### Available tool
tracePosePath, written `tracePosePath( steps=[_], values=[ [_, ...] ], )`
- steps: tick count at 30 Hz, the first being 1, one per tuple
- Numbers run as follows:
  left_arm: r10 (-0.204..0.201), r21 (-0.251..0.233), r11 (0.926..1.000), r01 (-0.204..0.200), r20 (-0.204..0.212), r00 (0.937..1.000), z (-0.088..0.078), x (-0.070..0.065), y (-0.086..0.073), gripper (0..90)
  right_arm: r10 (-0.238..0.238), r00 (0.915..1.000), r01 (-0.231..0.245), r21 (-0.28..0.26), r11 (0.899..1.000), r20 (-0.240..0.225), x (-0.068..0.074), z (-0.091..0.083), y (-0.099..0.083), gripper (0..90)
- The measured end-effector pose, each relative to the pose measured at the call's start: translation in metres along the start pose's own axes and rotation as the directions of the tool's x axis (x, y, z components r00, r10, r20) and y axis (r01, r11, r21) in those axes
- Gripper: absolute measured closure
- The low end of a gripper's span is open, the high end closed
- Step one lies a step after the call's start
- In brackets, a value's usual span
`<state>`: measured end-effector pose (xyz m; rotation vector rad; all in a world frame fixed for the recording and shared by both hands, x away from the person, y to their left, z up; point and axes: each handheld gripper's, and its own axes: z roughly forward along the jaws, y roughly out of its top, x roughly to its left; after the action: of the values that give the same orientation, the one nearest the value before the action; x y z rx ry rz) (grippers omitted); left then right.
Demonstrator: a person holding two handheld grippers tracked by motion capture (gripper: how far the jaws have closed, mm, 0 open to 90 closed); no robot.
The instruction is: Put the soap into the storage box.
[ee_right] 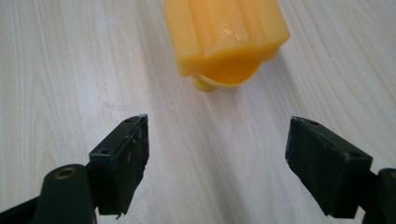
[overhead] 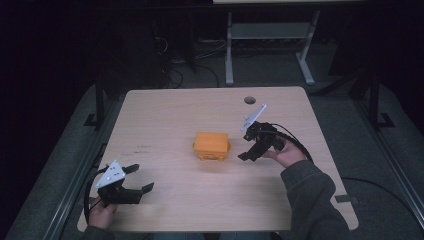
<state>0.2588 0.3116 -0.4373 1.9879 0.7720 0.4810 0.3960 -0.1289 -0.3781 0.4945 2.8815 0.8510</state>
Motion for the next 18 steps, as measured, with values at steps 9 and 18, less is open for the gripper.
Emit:
tracePosePath(
  steps=[9, 18],
  values=[
    [-0.001, 0.0, 1.0, 0.001, 0.0, 1.0, 0.0, 0.0, 0.0, 14.3, 0.032, 0.9995, -0.032, -0.001, 0.999, 0.007, 0.004, -0.006, -0.017, 21.5],
    [0.0, 0.002, 1.0, 0.0, 0.0, 1.0, 0.0, 0.0, 0.0, 14.3, 0.058, 0.9982, -0.058, -0.003, 0.998, 0.013, 0.007, -0.01, -0.032, 21.5]
  ],
)
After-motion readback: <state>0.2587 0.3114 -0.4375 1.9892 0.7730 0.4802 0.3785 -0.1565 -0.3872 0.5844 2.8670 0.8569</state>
